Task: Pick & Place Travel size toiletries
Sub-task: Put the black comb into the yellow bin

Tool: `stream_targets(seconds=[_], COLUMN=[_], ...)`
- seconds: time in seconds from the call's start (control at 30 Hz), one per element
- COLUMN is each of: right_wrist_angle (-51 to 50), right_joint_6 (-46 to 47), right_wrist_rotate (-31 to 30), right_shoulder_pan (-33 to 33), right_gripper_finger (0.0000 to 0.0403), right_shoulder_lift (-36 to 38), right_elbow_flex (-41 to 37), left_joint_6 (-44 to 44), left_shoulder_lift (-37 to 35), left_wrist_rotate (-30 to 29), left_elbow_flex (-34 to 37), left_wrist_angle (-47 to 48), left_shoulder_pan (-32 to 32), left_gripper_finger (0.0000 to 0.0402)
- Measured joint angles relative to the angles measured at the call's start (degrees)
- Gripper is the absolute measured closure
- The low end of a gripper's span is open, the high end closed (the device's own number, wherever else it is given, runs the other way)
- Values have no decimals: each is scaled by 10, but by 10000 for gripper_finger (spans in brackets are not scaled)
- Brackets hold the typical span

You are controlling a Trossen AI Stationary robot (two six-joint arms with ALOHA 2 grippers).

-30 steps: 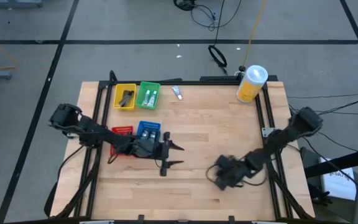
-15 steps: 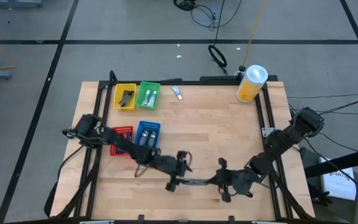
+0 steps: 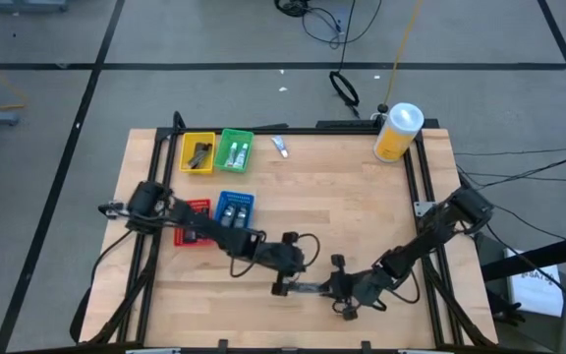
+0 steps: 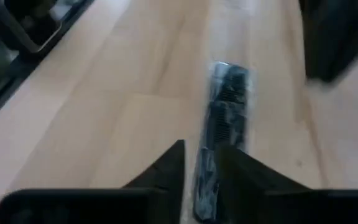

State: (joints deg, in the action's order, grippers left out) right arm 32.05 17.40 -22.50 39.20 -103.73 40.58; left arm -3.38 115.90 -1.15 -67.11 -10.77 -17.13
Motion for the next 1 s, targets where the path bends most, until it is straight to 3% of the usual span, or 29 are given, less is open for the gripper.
stream_targets(seconds=[0.13, 0.33, 0.5, 0.73, 1.0], right_wrist_angle=[23, -1, -108, -251, -283], right_joint_6=[-96, -175, -206, -178, -163], right_wrist_rotate=[-14, -116, -176, -191, -189], right_shoulder_pan=[6, 30, 36, 19, 9], right_gripper_finger=[250, 186, 186, 208, 222], right_shoulder_lift=[-21, -53, -76, -74, -62], right_elbow_flex=[1, 25, 84, 129, 142], left_joint_6=[11, -16, -14, 14, 16], left_shoulder_lift=[58, 87, 101, 102, 104], left_wrist_rotate=[65, 90, 93, 110, 122], left_elbow_flex=[1, -1, -2, -2, -1], left_wrist_angle=[-76, -87, -88, -74, -69], left_shoulder_pan=[5, 6, 8, 18, 21], left_gripper_finger=[390, 391, 399, 397, 393])
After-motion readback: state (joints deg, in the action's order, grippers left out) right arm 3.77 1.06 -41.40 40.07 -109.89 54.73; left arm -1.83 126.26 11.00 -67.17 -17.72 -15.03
